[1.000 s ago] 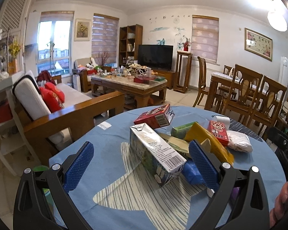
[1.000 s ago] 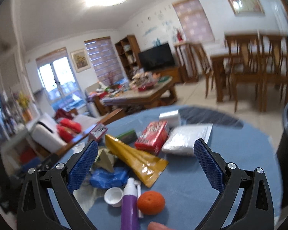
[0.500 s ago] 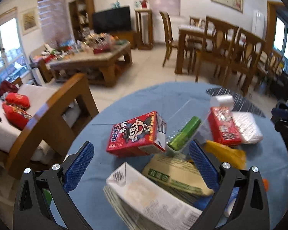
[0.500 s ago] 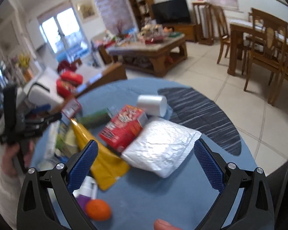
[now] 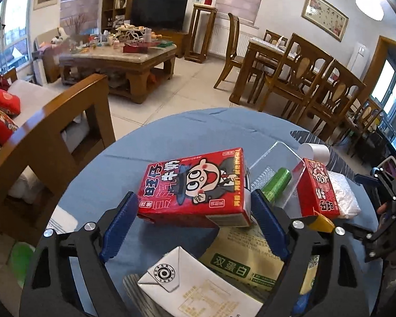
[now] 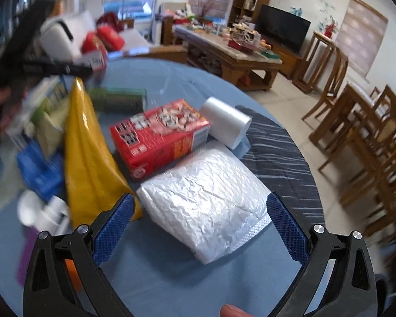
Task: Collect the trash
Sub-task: 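Grasp the small red-white milk carton with the left tool while the right tool grasps the foil bag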
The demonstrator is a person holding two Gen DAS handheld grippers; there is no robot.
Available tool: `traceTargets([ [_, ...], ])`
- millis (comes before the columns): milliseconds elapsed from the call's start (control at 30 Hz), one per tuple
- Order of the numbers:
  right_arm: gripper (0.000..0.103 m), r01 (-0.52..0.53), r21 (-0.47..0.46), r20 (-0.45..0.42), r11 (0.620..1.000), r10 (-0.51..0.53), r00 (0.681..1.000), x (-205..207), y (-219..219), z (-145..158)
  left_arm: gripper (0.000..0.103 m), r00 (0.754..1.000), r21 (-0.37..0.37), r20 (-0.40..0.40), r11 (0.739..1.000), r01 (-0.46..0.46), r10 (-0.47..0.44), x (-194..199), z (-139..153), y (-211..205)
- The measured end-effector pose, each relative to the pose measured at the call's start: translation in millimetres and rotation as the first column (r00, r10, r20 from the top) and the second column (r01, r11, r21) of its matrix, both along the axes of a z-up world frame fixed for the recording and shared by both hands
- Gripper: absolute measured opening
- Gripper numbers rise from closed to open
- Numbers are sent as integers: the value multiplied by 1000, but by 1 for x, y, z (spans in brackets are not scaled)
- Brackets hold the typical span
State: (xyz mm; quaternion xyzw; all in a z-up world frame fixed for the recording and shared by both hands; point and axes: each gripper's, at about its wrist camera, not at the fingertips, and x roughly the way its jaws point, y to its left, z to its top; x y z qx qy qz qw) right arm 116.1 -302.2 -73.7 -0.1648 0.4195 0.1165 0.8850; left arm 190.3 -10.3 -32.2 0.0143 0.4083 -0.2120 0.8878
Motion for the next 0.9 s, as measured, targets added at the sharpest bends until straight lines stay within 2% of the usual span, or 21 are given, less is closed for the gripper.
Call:
traceTargets([
  [33,75,-1,-3,-13,1000,1,1000,2,1,-4,79,1000,7,16,1000,9,-9,-2,2,-2],
  [100,65,7,23,-21,1000,-7,1000,3,-2,-7,66,999,23,41,1000,13,-14,-4,7,-8],
  [233,57,13,23,-15,1000,-13,1000,-1,-1,-9,55,996,70,83,997,16,-22,-8,15,-17],
  [333,49,20,49,-9,999,-20,1000,-10,-2,-6,48,995,36,101,999,3,-6,-9,20,-8],
  [467,46,31,134,22,990,-35,999,-26,-6,12,40,995,-47,103,999,-3,8,-16,28,12],
  [633,46,26,323,48,946,-44,998,-55,-13,44,34,994,-122,106,993,-7,20,-26,37,33],
  [733,46,14,419,49,908,-38,998,-68,-18,56,33,993,-128,116,992,-20,35,-31,39,40],
  [800,46,10,464,37,886,-31,999,-77,-20,59,33,995,-109,92,994,-26,36,-28,33,41],
  [900,46,18,491,28,871,-37,999,-87,-21,60,33,993,-80,110,996,-36,45,-25,32,40],
])
